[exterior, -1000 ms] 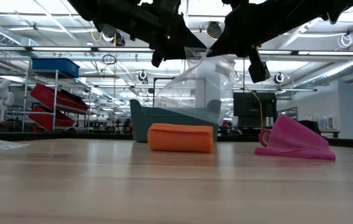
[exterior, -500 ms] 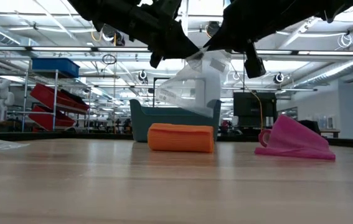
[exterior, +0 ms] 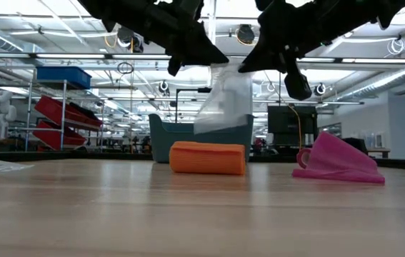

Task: Roll bandage
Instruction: Put the rolled orange bandage into the right transparent zip lock

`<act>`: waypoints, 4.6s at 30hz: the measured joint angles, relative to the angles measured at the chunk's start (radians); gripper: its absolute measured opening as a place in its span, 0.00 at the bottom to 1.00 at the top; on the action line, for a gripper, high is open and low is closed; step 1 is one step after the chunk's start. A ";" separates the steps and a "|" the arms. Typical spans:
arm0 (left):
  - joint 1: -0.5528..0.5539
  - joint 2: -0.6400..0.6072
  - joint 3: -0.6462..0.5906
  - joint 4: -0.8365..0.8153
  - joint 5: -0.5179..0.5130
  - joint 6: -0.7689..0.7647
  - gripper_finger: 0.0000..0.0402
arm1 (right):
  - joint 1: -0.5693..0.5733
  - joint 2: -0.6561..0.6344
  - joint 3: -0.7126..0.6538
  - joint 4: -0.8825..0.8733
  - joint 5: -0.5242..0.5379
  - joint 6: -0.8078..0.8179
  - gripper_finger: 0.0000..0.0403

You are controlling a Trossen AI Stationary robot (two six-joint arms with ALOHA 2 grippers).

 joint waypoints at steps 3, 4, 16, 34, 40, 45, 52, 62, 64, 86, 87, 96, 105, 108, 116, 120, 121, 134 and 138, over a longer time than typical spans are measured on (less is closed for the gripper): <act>0.000 -0.005 0.000 -0.022 -0.025 -0.006 0.00 | 0.000 0.000 0.000 -0.025 -0.004 0.096 0.04; 0.000 -0.006 0.000 -0.028 -0.043 -0.006 0.00 | 0.000 0.000 0.000 -0.040 -0.009 0.131 0.05; -0.042 -0.042 0.000 -0.054 -0.296 0.045 0.00 | 0.000 0.000 0.000 -0.227 -0.298 0.632 0.01; -0.178 -0.031 0.001 -0.319 -0.564 -0.058 0.00 | 0.039 -0.004 0.000 -0.045 -0.316 0.453 0.06; -0.196 -0.018 0.001 -0.319 -0.556 0.097 0.00 | -0.011 0.021 0.043 -0.050 -0.419 0.345 0.26; -0.194 -0.011 0.001 -0.310 -0.533 0.104 0.00 | -0.046 0.073 0.125 -0.126 -0.423 0.323 0.42; -0.202 -0.009 0.000 -0.310 -0.496 0.101 0.00 | -0.119 0.123 0.149 -0.159 -0.420 0.315 0.40; -0.205 -0.009 0.000 -0.293 -0.481 0.129 0.00 | -0.170 0.195 0.150 -0.181 -0.423 0.461 0.05; -0.205 -0.009 0.000 -0.295 -0.490 0.148 0.00 | -0.169 0.203 0.150 -0.174 -0.416 0.500 0.02; -0.187 0.145 0.000 -0.321 -0.593 -0.034 0.00 | -0.151 0.234 0.148 -0.261 -0.513 0.748 0.04; -0.190 0.155 0.000 -0.322 -0.593 -0.034 0.00 | -0.148 0.216 0.148 -0.260 -0.498 0.750 0.06; -0.230 0.158 0.000 -0.317 -0.756 0.040 0.00 | -0.138 0.026 0.148 -0.369 -0.646 1.091 0.36; -0.283 0.130 0.003 -0.313 -0.965 0.133 0.00 | -0.113 0.047 0.150 -0.393 -0.829 1.370 0.56; -0.307 0.138 0.003 -0.309 -0.967 0.127 0.00 | -0.093 0.074 0.150 -0.372 -0.754 1.369 0.56; -0.355 0.189 -0.014 -0.311 -0.914 -0.006 0.00 | -0.044 0.089 0.150 -0.312 -0.571 1.407 0.52; -0.363 0.249 -0.015 -0.311 -0.865 -0.078 0.00 | -0.002 0.105 0.150 -0.327 -0.523 1.526 0.42; -0.364 0.262 -0.016 -0.312 -0.855 -0.086 0.00 | 0.017 0.117 0.149 -0.331 -0.492 1.545 0.39; -0.352 0.292 0.036 -0.248 -0.749 -0.083 0.00 | 0.064 0.382 0.149 0.002 -0.280 1.520 0.02; -0.350 0.292 0.055 -0.252 -0.728 -0.079 0.00 | 0.048 0.385 0.149 -0.002 -0.205 1.515 0.01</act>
